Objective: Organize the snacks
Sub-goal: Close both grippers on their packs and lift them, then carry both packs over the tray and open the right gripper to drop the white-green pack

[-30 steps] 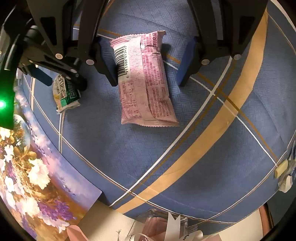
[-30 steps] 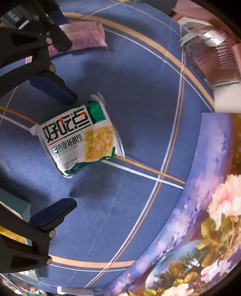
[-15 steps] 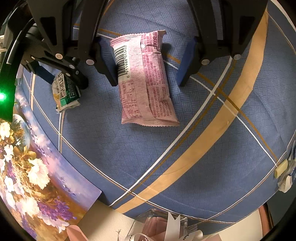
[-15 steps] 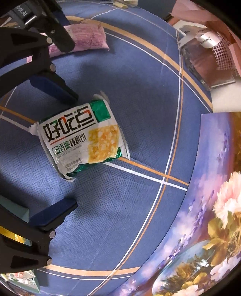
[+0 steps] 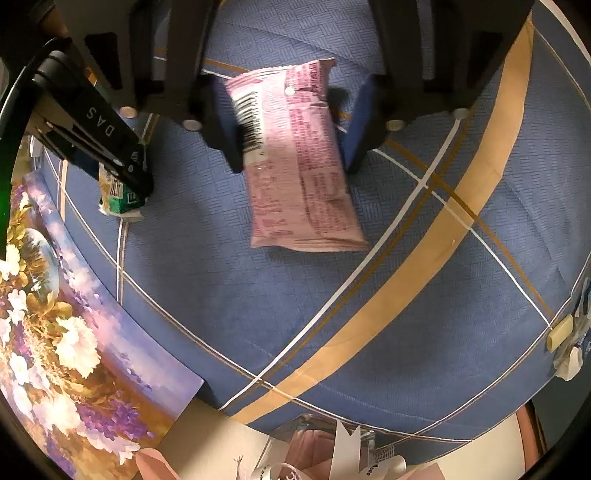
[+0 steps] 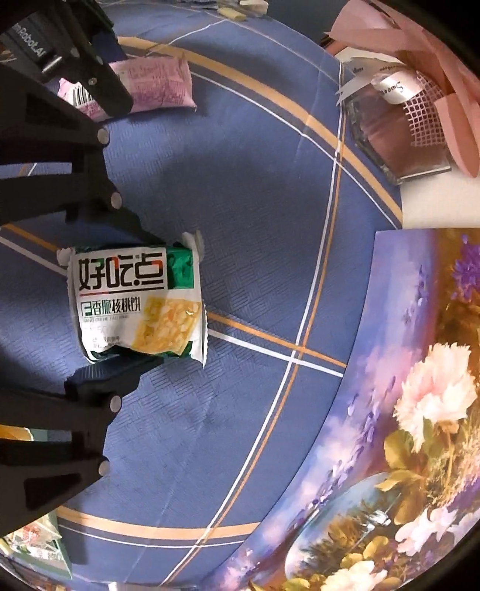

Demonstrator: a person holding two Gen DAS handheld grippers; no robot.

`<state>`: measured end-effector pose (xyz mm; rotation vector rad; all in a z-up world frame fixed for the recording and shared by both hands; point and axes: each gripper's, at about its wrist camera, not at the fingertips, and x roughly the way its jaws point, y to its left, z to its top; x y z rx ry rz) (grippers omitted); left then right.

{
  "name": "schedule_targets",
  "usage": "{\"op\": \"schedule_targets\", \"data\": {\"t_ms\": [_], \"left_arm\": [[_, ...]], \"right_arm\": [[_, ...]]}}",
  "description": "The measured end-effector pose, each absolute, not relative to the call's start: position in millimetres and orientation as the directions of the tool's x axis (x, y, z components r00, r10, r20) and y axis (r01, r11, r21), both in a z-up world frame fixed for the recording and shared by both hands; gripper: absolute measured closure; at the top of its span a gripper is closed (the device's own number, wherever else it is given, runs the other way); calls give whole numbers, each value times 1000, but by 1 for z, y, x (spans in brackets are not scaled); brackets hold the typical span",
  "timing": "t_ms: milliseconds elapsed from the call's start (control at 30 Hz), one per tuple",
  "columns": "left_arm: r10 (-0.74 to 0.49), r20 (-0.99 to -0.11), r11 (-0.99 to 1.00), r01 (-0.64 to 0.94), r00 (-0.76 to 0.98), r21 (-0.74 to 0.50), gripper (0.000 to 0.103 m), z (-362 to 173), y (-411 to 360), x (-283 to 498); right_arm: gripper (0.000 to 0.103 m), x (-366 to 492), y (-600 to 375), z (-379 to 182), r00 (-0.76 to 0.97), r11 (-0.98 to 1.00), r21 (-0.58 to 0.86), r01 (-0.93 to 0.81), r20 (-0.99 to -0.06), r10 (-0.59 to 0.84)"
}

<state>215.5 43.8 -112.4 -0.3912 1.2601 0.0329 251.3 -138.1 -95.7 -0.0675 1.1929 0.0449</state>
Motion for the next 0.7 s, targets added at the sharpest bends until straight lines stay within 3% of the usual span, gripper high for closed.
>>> {"op": "schedule_targets", "data": {"t_ms": [67,167,700], "left_arm": [[-196,-928,930,-239,318,-279,61,-112,45,215],[-215,-920,922,-244,328,-302,63,-111,47,214],[-241,-898,909,-239,368,-342,63,-82,54,194]], "right_arm": [[49,249,-139,-94,368,998,-22,-63,-930,3],[50,242,-138,-92,371,998,-25,-60,-929,-1],[50,201,-143,-48,388,1000,4,-21,-922,12]]}}
